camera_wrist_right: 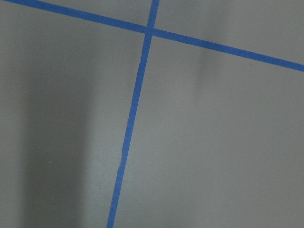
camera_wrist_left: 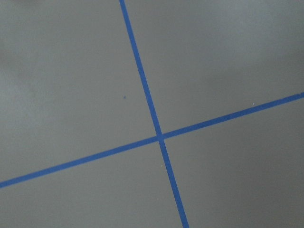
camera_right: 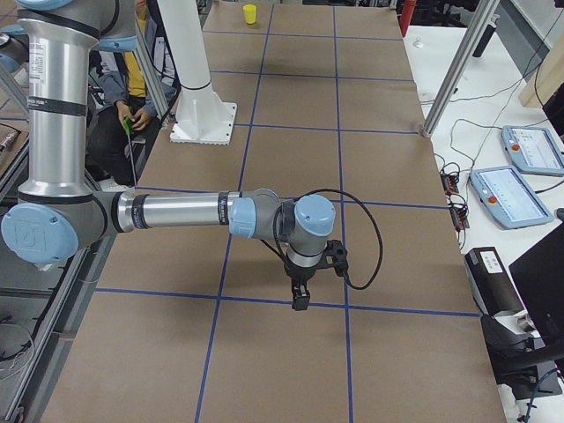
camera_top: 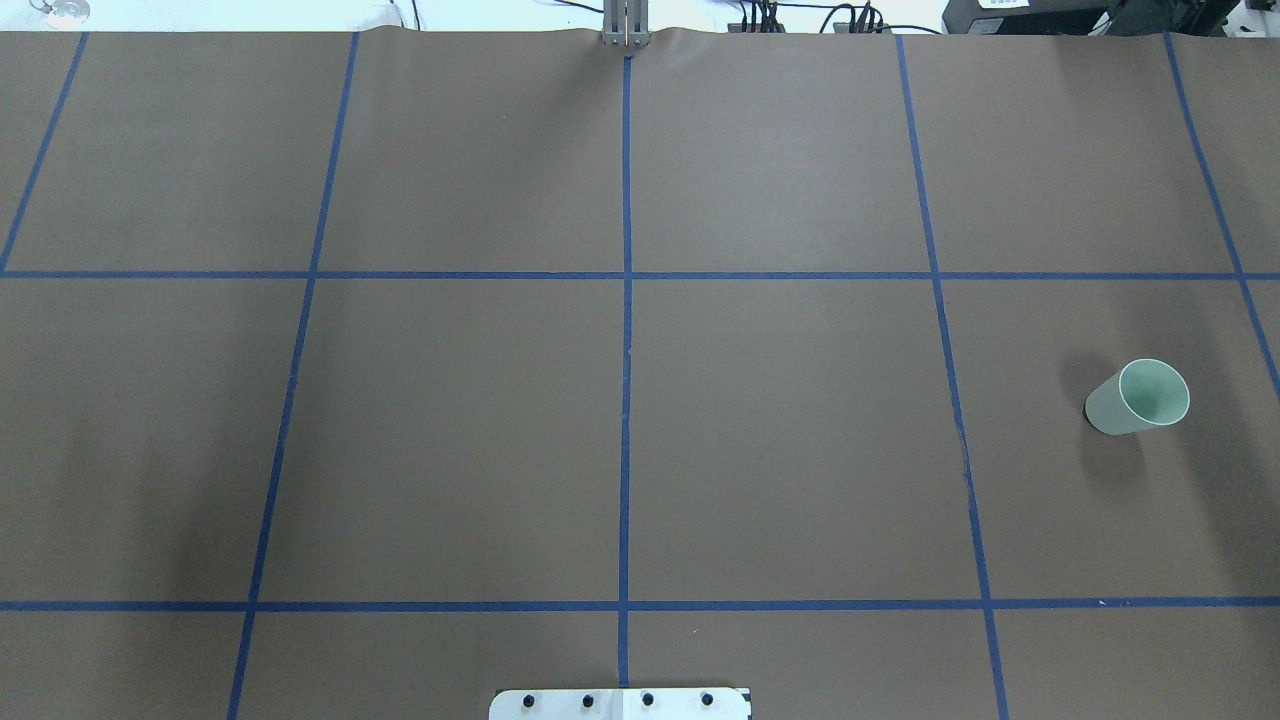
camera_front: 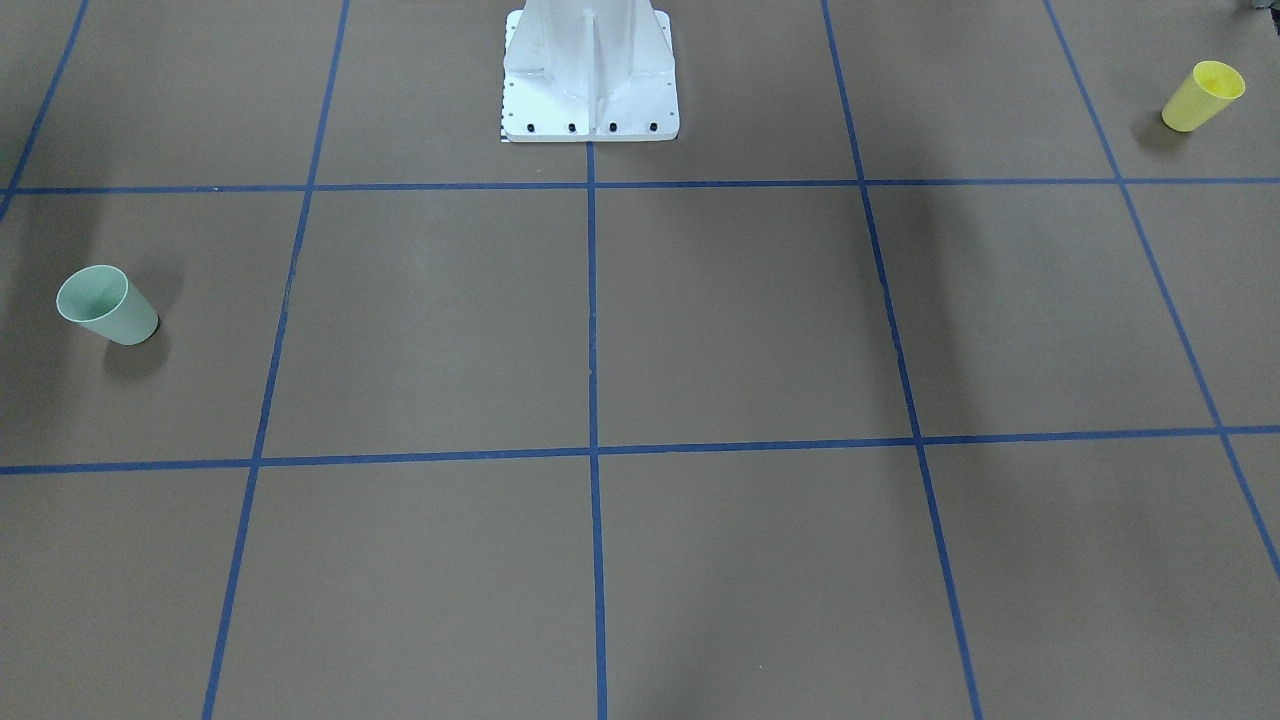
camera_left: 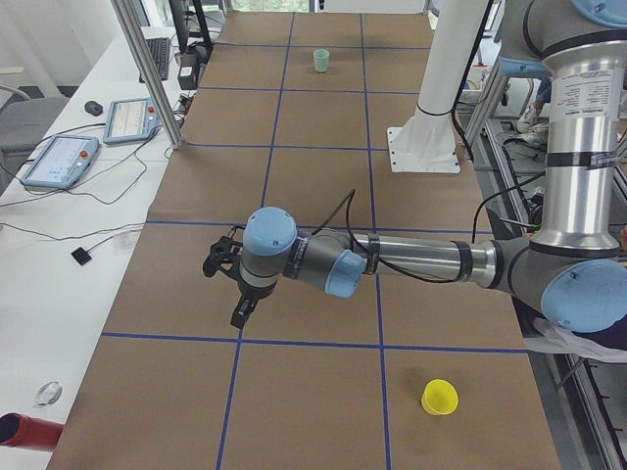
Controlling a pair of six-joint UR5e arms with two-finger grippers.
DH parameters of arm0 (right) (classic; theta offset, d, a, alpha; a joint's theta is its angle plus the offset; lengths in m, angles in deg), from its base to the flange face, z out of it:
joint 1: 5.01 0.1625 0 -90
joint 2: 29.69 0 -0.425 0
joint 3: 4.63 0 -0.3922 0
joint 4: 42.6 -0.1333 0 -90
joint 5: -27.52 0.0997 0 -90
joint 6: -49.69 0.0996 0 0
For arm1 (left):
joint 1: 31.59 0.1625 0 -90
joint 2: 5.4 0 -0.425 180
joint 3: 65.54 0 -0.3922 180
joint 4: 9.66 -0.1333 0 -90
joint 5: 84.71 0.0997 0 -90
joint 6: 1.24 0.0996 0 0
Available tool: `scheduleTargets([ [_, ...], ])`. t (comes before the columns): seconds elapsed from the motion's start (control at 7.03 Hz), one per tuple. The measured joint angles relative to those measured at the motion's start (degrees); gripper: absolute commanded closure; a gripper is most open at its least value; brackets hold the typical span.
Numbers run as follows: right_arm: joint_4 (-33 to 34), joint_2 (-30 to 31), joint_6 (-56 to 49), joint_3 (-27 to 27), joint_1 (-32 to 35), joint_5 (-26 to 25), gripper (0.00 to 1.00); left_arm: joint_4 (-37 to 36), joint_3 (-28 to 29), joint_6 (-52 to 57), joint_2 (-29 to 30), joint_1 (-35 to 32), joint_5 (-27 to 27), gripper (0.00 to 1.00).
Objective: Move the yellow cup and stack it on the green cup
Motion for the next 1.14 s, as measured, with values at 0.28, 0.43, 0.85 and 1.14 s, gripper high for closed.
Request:
scheduleTargets([
  [0.28,0.1,0.1,0.0,0.0,0.0,0.0,0.0,7.8,-0.2,-4.4,0.8,0.0,0.0,0.0],
  [0.43,0.1,0.0,0.1,0.0,0.0,0.0,0.0,12.6,-0.3,-9.6,1.4,0.0,0.1,0.0],
  [0.85,0.1,0.0,0.1,0.2,0.0,0.0,0.0,17.9,-4.1,-28.0,4.6,2.4,7.8,0.0],
  [1.14,0.1,0.0,0.1,0.3,0.0,0.0,0.0,15.9,-9.6,-41.3,4.8,10.0,22.3,0.0],
])
